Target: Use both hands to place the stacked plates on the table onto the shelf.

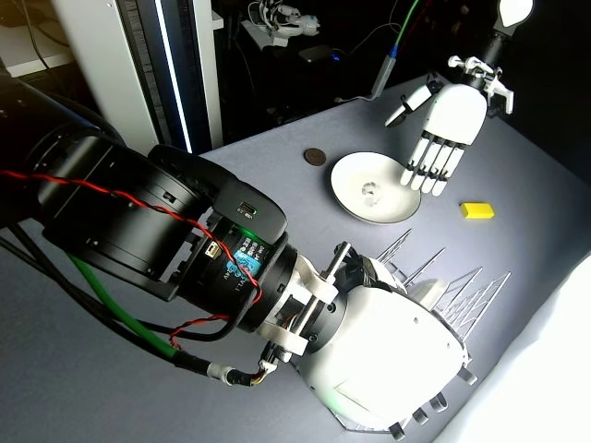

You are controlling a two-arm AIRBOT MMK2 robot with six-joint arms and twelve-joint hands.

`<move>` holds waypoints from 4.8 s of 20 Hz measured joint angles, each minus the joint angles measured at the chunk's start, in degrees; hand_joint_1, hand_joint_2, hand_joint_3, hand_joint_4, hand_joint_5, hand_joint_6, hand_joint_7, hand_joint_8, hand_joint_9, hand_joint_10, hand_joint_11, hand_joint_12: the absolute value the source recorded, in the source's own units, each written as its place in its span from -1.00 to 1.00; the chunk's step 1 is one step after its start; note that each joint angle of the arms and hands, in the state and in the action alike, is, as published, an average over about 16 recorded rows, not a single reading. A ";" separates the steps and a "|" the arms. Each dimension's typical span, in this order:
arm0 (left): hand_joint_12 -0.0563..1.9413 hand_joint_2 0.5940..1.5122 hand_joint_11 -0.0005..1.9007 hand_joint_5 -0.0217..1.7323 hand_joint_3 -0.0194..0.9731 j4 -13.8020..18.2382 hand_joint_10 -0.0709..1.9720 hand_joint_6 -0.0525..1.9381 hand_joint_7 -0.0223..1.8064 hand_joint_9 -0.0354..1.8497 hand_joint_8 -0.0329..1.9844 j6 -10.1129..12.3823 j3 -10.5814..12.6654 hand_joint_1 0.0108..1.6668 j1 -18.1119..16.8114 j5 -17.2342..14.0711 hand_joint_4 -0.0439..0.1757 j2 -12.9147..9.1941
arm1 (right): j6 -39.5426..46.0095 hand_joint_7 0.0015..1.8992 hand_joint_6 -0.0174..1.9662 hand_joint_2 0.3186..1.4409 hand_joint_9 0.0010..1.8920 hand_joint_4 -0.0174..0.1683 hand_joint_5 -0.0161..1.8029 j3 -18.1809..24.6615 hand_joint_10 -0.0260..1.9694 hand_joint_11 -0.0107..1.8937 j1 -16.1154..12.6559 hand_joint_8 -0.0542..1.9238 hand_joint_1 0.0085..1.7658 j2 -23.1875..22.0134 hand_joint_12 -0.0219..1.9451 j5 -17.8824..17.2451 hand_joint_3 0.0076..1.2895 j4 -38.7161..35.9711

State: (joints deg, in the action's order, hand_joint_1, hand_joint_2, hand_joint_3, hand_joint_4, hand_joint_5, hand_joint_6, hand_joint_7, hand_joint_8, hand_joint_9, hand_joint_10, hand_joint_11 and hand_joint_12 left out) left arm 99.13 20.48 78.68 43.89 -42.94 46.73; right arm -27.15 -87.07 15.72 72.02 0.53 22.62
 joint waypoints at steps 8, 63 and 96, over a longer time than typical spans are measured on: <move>-0.94 0.15 -0.98 -0.93 -0.92 0.21 -0.92 -0.93 -0.97 -0.94 -0.97 0.01 0.20 -0.99 0.50 0.35 -0.61 0.29 | -0.55 0.07 -0.30 0.30 0.03 -0.88 -0.05 -0.08 -0.21 -0.30 0.23 -0.25 0.39 0.00 0.29 -0.46 -0.99 0.10; -0.94 0.15 -0.98 -0.95 -0.92 -4.09 -0.90 -0.96 -0.99 -0.89 -0.99 0.19 1.32 -0.99 9.12 3.01 -0.64 2.25 | -61.05 -0.98 -0.95 0.23 -0.97 -0.78 -0.96 17.95 -0.96 -0.97 14.41 -0.92 0.24 17.95 -0.77 -12.54 -0.99 -13.66; -0.94 0.16 -0.98 -0.94 -0.92 -0.51 -0.91 -0.96 -0.95 -0.91 -0.97 0.30 0.25 -0.99 2.15 1.54 -0.62 0.78 | -62.43 -0.12 -0.34 0.30 -0.11 -0.84 -0.15 15.50 0.28 -0.30 13.45 0.38 0.36 20.11 0.55 -16.83 -0.99 -13.77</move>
State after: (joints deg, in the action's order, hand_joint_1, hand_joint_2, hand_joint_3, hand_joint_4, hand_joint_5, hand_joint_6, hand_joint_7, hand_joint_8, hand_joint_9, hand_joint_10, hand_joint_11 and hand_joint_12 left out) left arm 98.62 20.78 78.93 46.04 -41.40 47.51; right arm -89.57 -71.57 29.17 92.14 -16.29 8.86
